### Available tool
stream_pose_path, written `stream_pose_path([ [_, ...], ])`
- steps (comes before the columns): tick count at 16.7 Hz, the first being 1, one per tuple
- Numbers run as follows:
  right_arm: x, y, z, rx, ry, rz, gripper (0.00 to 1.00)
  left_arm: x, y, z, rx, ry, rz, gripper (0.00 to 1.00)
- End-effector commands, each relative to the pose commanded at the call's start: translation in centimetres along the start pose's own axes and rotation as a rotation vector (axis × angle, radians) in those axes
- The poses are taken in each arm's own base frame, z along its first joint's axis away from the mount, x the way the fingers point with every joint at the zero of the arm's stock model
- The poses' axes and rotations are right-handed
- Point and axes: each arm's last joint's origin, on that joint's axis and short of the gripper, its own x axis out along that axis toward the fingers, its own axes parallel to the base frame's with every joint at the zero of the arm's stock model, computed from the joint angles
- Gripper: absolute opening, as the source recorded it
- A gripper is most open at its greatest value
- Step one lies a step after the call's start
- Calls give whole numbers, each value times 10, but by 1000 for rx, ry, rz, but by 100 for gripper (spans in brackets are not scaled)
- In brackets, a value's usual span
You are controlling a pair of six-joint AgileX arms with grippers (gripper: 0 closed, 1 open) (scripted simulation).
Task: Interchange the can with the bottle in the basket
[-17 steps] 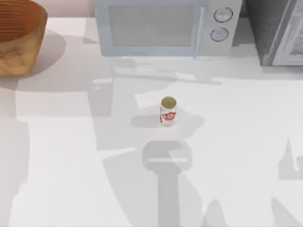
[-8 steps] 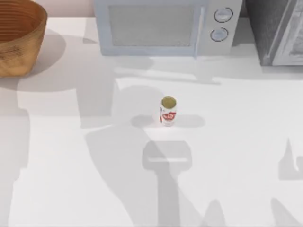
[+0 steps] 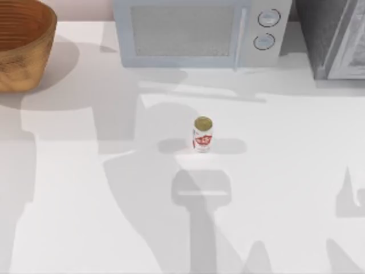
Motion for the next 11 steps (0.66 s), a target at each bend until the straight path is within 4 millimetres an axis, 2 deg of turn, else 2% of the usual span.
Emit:
stream_pose_path([
  [5, 0, 0, 0, 0, 0, 0, 100, 0, 0, 0, 0, 0, 0, 98],
  [11, 0, 0, 0, 0, 0, 0, 100, 0, 0, 0, 0, 0, 0, 100],
])
